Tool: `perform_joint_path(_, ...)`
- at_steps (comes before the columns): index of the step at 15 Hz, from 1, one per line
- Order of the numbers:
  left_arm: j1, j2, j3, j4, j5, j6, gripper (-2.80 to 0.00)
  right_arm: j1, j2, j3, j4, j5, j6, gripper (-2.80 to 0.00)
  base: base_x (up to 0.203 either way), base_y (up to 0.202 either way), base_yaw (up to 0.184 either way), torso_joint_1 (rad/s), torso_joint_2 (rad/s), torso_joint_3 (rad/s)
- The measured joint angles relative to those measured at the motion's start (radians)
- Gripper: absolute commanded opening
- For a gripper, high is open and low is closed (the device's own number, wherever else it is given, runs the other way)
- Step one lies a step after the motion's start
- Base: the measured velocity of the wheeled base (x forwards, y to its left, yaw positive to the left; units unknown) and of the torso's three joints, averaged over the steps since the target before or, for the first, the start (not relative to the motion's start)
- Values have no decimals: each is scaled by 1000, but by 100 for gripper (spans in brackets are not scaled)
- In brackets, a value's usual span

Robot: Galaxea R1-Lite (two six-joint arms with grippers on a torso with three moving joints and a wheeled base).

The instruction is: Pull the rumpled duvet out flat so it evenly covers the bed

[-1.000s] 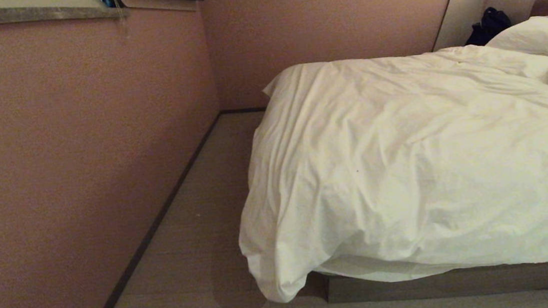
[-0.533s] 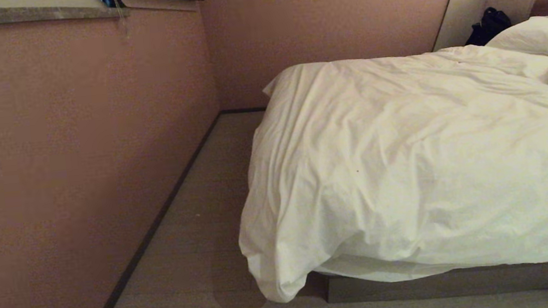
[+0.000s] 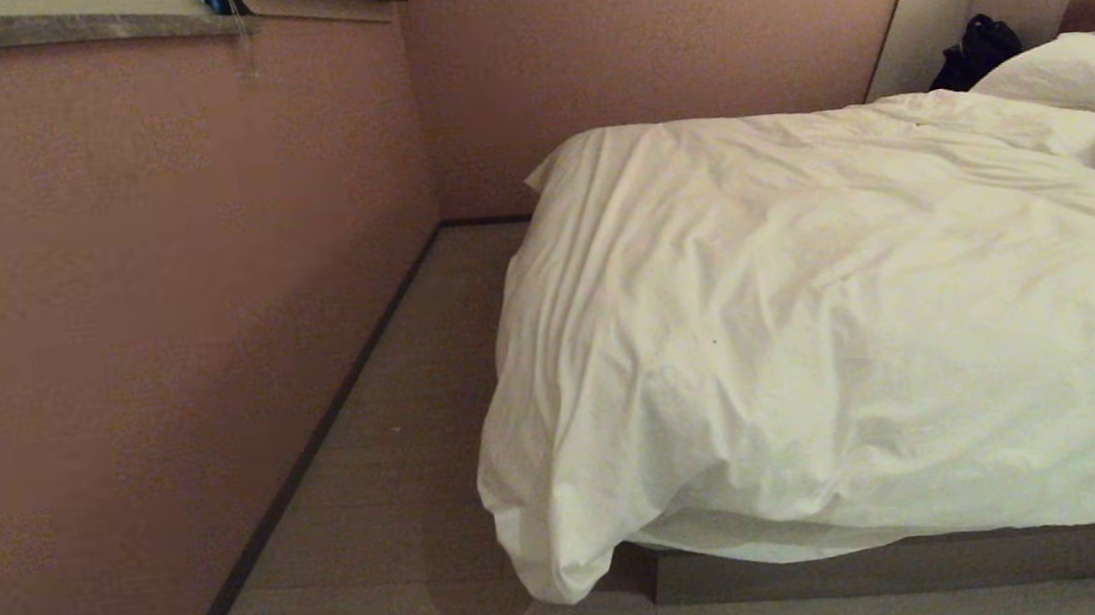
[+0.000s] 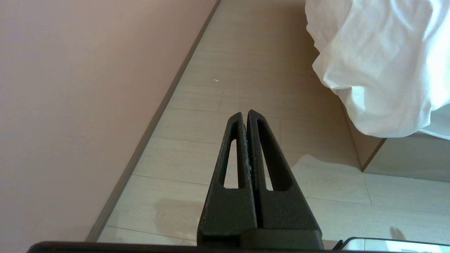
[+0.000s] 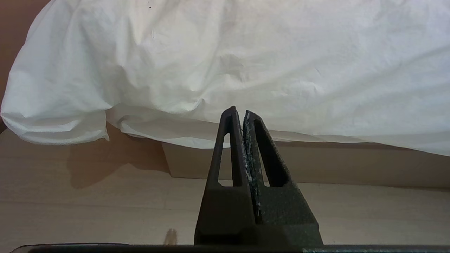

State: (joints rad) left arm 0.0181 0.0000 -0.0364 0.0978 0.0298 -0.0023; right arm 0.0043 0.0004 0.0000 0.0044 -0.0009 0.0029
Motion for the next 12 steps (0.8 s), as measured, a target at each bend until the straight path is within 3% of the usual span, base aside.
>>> perform_joint_path(12, 0, 0, 1, 0, -3, 1, -280, 0, 0, 0, 0, 1, 0, -280, 0, 0, 0, 0, 0, 0)
